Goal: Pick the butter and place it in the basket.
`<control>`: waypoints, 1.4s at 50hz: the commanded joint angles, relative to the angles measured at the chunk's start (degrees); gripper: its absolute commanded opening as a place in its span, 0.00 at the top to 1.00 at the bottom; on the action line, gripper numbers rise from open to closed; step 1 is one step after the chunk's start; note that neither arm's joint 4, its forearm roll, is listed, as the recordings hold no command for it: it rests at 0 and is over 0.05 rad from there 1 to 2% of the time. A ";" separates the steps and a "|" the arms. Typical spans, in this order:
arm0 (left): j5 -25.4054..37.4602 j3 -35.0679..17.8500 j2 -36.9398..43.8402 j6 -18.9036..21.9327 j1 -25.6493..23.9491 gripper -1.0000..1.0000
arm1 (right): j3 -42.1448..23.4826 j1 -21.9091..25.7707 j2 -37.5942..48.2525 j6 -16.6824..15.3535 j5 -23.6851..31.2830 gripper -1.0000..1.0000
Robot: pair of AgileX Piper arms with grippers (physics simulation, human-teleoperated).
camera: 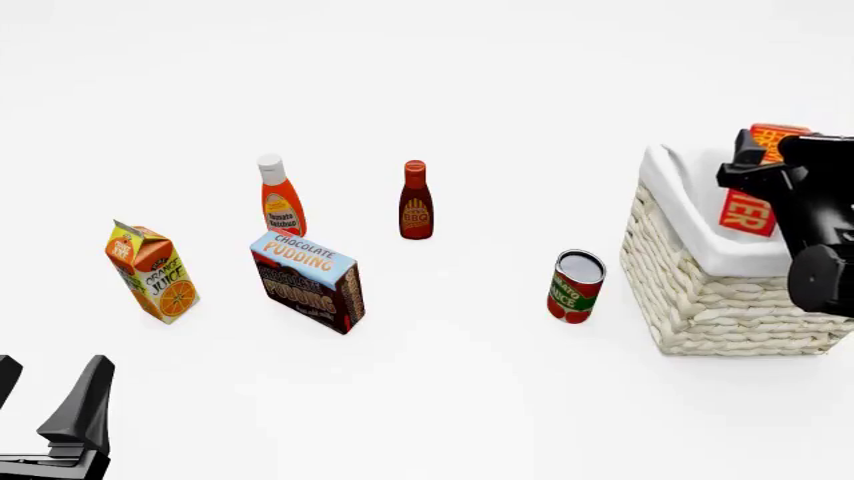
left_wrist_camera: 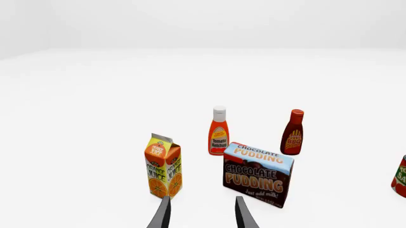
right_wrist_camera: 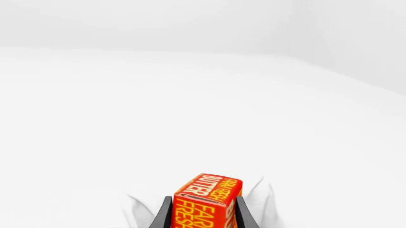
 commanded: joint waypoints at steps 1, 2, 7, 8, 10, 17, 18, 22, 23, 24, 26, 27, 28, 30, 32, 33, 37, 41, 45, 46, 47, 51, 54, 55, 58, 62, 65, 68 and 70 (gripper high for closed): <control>0.00 0.00 0.00 0.00 0.00 0.00 | -1.32 0.24 1.34 0.63 -1.22 1.00; 0.00 0.00 0.00 0.00 0.00 0.00 | -1.41 0.17 1.49 0.59 -1.24 1.00; 0.00 0.00 0.00 0.00 0.00 0.00 | -1.86 -0.13 2.25 0.11 -1.51 1.00; 0.00 0.00 0.00 0.00 0.00 0.00 | -1.90 -0.21 2.35 0.01 -1.56 1.00; 0.00 0.00 0.00 0.00 0.00 0.00 | -1.95 -0.19 2.47 -0.06 -1.58 1.00; 0.00 0.00 0.00 0.00 0.00 0.00 | -1.42 -0.79 2.69 -1.28 -2.66 1.00; 0.00 0.00 0.00 0.00 0.00 0.00 | -1.34 -0.91 2.68 -1.31 -2.76 1.00; 0.00 0.00 0.00 0.00 0.00 0.00 | -0.84 -1.24 2.57 -2.12 -3.40 1.00; 0.00 0.00 0.00 0.00 0.00 0.00 | -0.84 -1.34 2.54 -2.08 -3.31 1.00; 0.00 0.00 0.00 0.00 0.00 0.00 | -0.89 -1.57 2.52 -1.97 -3.12 1.00; 0.00 0.00 0.00 0.00 0.00 0.00 | -0.85 -1.79 2.27 -2.02 -2.90 1.00; 0.00 0.00 0.00 0.00 0.00 0.00 | -0.81 -2.06 2.13 -1.94 -2.83 0.00; 0.00 0.00 0.00 0.00 0.00 0.00 | -0.83 -2.24 1.99 -1.88 -2.66 0.00; 0.00 0.00 0.00 0.00 0.00 0.00 | -0.78 -2.34 1.65 -1.89 -2.47 0.00; 0.00 0.00 0.00 0.00 0.00 0.00 | -0.74 -2.33 1.51 -1.82 -2.43 0.00; 0.00 0.00 0.00 0.00 0.00 0.00 | -0.70 -2.30 1.39 -1.84 -2.40 0.00; 0.00 0.00 0.00 0.00 0.00 0.00 | -0.63 -2.29 0.77 -1.64 -2.07 0.00; 0.00 0.00 0.00 0.00 0.00 0.00 | -0.47 -2.37 0.28 -1.42 -1.92 0.00; 0.00 0.00 0.00 0.00 0.00 0.00 | -0.25 -2.35 -0.19 -1.27 -1.83 0.00; 0.00 0.00 0.00 0.00 0.00 0.00 | -0.26 -2.31 -0.29 -1.29 -1.75 0.00; 0.00 0.00 0.00 0.00 0.00 0.00 | -0.26 -2.31 -0.29 -1.29 -1.75 0.00; 0.00 0.00 0.00 0.00 0.00 0.00 | -0.28 -2.28 -0.96 -1.25 -1.30 0.00; 0.00 0.00 0.00 0.00 0.00 0.00 | -0.09 -2.46 -2.11 -0.85 -0.68 0.00; 0.00 0.00 0.00 0.00 0.00 0.00 | 0.05 -2.51 -2.73 -0.63 -0.39 0.00; 0.00 0.00 0.00 0.00 0.00 0.00 | 0.55 -2.76 -5.05 0.11 0.73 0.00; 0.00 0.00 0.00 0.00 0.00 0.00 | 1.69 -2.86 -10.48 1.43 3.36 0.00; 0.00 0.00 0.00 0.00 0.00 0.00 | 3.00 -2.67 -15.70 2.25 5.76 0.00; 0.00 0.00 0.00 0.00 0.00 0.00 | 4.16 -2.30 -20.20 3.04 7.99 0.00; 0.00 0.00 0.00 0.00 0.00 0.00 | 4.96 -2.04 -22.71 3.54 9.26 0.00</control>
